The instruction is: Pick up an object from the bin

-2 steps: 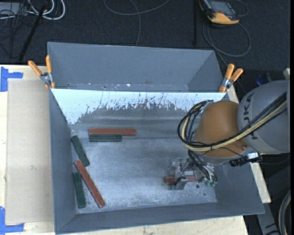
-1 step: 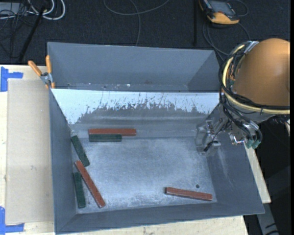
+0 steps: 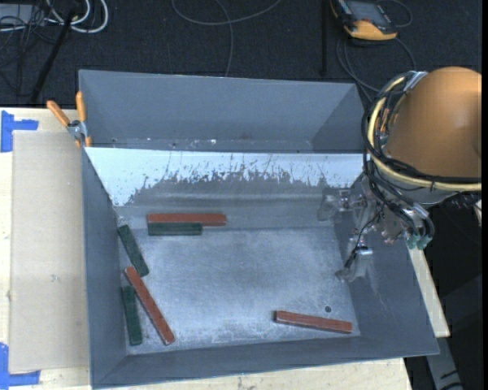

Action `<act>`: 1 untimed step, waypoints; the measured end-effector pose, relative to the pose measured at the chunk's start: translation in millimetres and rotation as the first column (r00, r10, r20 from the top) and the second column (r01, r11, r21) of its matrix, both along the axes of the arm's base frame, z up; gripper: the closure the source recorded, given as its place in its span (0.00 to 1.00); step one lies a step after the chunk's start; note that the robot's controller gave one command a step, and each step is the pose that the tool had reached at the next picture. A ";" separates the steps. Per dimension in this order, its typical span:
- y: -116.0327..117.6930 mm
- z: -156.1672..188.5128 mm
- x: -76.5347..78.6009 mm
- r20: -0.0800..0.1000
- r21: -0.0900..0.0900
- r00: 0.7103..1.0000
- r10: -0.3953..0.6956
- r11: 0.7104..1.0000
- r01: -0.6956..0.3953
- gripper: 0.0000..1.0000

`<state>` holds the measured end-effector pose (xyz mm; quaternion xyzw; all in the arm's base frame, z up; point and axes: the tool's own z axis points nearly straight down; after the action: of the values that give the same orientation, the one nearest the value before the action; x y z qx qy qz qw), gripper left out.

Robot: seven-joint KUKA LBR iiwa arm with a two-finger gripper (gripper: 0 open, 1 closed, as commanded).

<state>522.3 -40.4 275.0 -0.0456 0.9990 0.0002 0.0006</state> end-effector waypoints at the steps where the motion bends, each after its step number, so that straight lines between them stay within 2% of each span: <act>1: -39.2 -143.5 -37.3 -0.011 0.002 0.994 0.109 0.994 -0.109 0.00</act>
Offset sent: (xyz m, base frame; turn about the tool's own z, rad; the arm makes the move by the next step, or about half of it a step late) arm -0.0346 -0.0390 -0.1385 -0.1113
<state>485.0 -79.6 131.5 -0.1001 0.9950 0.0011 -0.0052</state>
